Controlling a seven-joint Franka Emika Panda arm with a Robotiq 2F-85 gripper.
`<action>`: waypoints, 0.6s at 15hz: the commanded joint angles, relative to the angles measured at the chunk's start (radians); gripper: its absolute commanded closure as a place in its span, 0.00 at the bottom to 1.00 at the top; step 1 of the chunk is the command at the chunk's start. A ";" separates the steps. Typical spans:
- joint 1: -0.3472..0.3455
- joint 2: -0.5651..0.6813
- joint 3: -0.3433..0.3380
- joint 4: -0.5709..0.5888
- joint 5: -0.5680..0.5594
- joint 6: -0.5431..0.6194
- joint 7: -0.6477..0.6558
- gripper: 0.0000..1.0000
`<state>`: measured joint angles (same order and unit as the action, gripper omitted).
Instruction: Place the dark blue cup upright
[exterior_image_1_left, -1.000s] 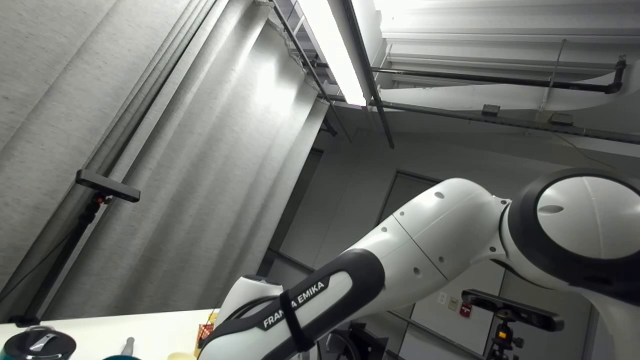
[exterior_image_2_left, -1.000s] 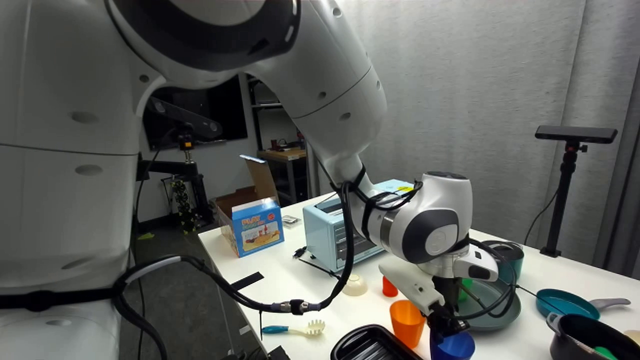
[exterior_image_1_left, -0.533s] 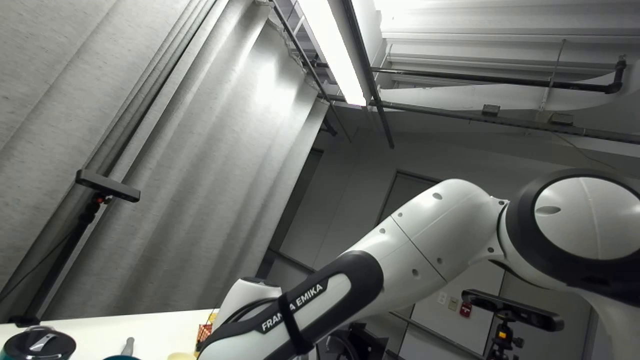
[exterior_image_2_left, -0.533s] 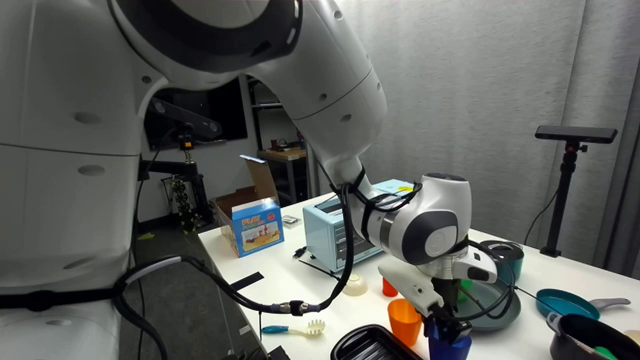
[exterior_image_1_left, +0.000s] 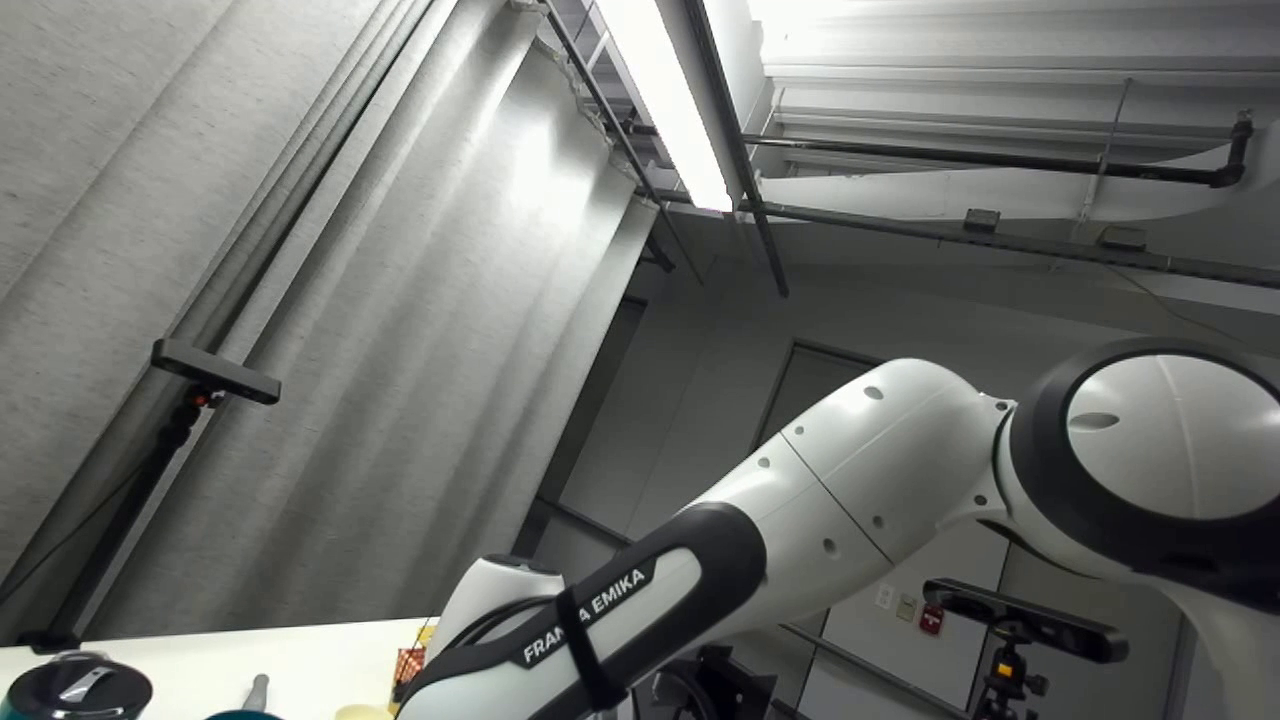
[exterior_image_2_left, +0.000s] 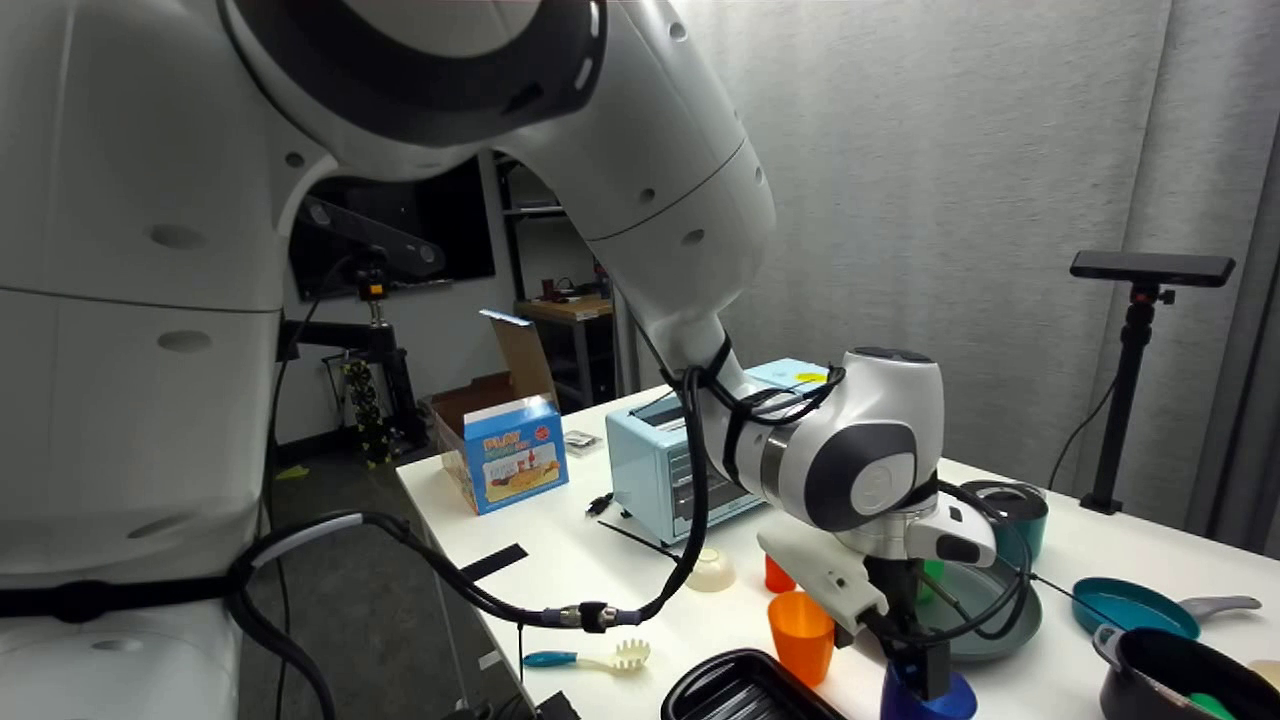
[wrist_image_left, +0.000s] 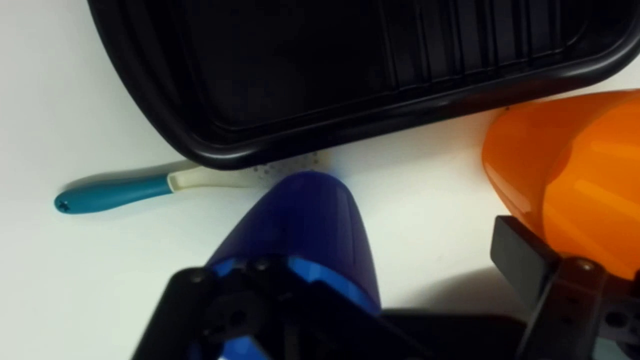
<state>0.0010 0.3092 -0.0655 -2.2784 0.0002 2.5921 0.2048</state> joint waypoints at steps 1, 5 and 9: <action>0.012 0.008 -0.010 -0.002 -0.009 0.059 0.031 0.00; 0.021 0.019 -0.019 0.000 -0.022 0.113 0.040 0.00; 0.038 0.048 -0.036 0.024 -0.026 0.191 0.073 0.00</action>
<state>0.0078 0.3309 -0.0726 -2.2752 0.0001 2.7226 0.2190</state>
